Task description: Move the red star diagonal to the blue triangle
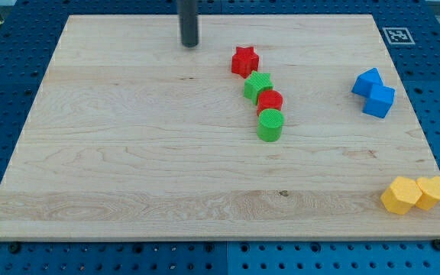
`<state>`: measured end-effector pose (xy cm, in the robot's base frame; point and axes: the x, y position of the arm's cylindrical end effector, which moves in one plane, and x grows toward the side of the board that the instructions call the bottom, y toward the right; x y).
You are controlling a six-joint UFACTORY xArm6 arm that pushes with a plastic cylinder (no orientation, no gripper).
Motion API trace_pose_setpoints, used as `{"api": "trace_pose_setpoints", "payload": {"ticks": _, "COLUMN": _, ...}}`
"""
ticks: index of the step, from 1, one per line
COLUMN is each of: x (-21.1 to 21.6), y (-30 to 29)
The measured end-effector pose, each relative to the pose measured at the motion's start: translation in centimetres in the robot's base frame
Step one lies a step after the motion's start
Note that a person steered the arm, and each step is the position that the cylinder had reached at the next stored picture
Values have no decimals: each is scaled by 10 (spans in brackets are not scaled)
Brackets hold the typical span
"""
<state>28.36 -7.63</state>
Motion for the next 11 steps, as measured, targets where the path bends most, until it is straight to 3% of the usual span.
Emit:
{"api": "trace_pose_setpoints", "payload": {"ticks": 1, "x": 55, "y": 2}}
{"api": "trace_pose_setpoints", "payload": {"ticks": 2, "x": 77, "y": 45}}
{"api": "trace_pose_setpoints", "payload": {"ticks": 3, "x": 51, "y": 103}}
{"api": "trace_pose_setpoints", "payload": {"ticks": 4, "x": 34, "y": 119}}
{"api": "trace_pose_setpoints", "payload": {"ticks": 6, "x": 32, "y": 73}}
{"api": "trace_pose_setpoints", "payload": {"ticks": 8, "x": 26, "y": 207}}
{"api": "trace_pose_setpoints", "payload": {"ticks": 10, "x": 33, "y": 191}}
{"api": "trace_pose_setpoints", "payload": {"ticks": 11, "x": 16, "y": 236}}
